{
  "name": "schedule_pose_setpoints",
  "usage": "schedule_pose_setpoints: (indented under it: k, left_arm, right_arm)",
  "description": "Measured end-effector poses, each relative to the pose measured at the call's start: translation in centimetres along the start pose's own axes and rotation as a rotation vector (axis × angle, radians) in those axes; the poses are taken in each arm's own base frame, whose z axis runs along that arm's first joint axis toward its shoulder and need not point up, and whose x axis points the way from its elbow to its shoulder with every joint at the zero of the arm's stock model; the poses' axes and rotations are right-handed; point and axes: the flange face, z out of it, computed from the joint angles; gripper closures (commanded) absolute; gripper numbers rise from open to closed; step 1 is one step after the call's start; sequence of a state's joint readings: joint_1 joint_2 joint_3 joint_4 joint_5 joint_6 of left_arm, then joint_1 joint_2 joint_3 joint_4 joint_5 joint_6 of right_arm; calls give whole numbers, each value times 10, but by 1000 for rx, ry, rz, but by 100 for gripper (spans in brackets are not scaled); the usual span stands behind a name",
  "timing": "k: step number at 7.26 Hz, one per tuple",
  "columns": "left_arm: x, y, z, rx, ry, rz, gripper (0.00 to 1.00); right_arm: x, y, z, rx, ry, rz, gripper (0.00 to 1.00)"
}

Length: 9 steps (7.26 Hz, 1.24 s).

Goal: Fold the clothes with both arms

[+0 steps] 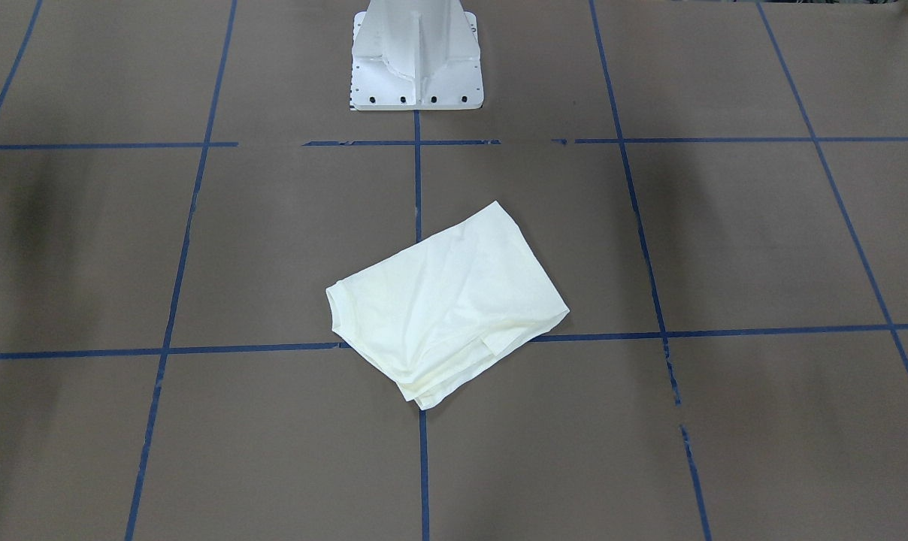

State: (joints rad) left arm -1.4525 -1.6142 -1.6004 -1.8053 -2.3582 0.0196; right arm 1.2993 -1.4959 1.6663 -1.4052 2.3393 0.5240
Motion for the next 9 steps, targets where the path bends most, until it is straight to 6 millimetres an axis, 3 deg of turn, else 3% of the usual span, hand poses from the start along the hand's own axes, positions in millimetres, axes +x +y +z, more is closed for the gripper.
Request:
schedule_pose_setpoints:
  k: [9]
  left_arm:
    - [3,-2,-3,7,2,15,0]
  right_arm:
    - [-8,-1,-7,16,-5,-14,0]
